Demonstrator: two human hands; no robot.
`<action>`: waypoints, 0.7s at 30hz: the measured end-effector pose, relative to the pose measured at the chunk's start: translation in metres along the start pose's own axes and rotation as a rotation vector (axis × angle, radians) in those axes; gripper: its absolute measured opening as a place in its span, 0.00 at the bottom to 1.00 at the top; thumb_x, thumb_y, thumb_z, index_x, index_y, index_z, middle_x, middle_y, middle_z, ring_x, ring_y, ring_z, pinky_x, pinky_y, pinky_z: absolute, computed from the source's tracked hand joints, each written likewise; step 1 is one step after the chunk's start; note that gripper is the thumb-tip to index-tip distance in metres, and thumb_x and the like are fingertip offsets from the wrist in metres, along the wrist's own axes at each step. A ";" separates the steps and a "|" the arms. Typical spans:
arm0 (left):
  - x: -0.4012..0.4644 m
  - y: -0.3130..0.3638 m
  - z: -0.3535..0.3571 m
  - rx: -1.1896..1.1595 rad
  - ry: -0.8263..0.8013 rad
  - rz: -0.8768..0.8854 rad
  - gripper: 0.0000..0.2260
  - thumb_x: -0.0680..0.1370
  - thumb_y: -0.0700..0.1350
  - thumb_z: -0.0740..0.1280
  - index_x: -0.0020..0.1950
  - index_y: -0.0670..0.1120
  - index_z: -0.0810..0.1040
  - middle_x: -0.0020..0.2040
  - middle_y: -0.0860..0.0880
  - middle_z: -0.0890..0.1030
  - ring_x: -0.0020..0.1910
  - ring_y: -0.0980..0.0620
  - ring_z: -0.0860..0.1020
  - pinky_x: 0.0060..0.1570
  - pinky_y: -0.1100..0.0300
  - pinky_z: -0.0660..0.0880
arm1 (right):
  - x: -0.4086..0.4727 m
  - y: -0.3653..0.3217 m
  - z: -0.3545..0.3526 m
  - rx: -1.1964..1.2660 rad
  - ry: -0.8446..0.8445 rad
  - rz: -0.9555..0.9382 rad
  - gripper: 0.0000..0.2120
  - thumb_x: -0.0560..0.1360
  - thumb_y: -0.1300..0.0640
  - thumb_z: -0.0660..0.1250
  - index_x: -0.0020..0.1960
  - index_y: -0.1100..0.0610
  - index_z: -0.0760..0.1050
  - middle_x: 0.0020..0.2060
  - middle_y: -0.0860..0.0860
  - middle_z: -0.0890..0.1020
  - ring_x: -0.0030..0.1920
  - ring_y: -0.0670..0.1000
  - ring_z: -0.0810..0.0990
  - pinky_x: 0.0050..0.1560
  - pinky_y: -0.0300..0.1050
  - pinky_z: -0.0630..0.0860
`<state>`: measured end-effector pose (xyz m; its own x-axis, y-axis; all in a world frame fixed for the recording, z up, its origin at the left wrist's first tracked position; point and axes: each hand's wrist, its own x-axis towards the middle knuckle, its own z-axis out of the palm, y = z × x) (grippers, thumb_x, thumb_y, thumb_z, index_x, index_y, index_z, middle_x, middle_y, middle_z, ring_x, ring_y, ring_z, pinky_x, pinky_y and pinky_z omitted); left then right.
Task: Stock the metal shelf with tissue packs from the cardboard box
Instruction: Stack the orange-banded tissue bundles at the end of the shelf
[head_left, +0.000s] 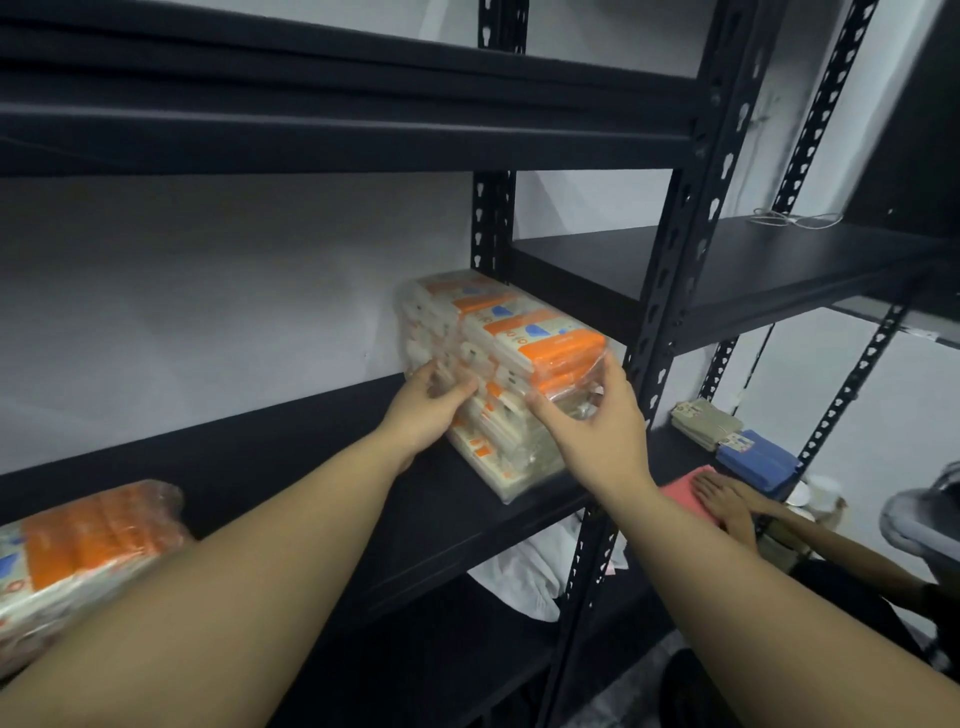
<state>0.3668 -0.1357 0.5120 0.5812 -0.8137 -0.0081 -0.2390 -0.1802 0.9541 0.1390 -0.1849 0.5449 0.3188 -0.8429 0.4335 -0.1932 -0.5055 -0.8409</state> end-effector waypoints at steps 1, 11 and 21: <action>-0.002 0.001 0.001 -0.005 0.003 0.001 0.49 0.64 0.73 0.72 0.81 0.56 0.63 0.75 0.53 0.74 0.70 0.52 0.76 0.70 0.46 0.75 | 0.001 0.000 -0.001 -0.007 -0.009 -0.001 0.35 0.67 0.39 0.79 0.70 0.40 0.70 0.62 0.40 0.78 0.62 0.42 0.76 0.61 0.45 0.73; -0.051 -0.014 -0.034 0.165 0.095 0.056 0.36 0.76 0.59 0.74 0.81 0.54 0.64 0.79 0.53 0.68 0.77 0.52 0.68 0.73 0.52 0.67 | -0.036 0.009 0.003 -0.269 0.125 -0.225 0.50 0.67 0.36 0.79 0.81 0.52 0.59 0.76 0.50 0.64 0.77 0.52 0.60 0.76 0.53 0.63; -0.158 -0.025 -0.139 0.748 0.156 0.198 0.31 0.78 0.59 0.72 0.79 0.52 0.68 0.79 0.50 0.67 0.78 0.49 0.67 0.74 0.55 0.64 | -0.091 -0.025 0.064 -0.160 -0.144 -0.392 0.29 0.73 0.42 0.75 0.71 0.52 0.75 0.66 0.43 0.74 0.70 0.45 0.69 0.71 0.45 0.70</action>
<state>0.3895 0.0742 0.5313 0.5626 -0.7925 0.2355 -0.7770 -0.4096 0.4780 0.1739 -0.0833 0.5061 0.5201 -0.5532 0.6508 -0.1692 -0.8135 -0.5564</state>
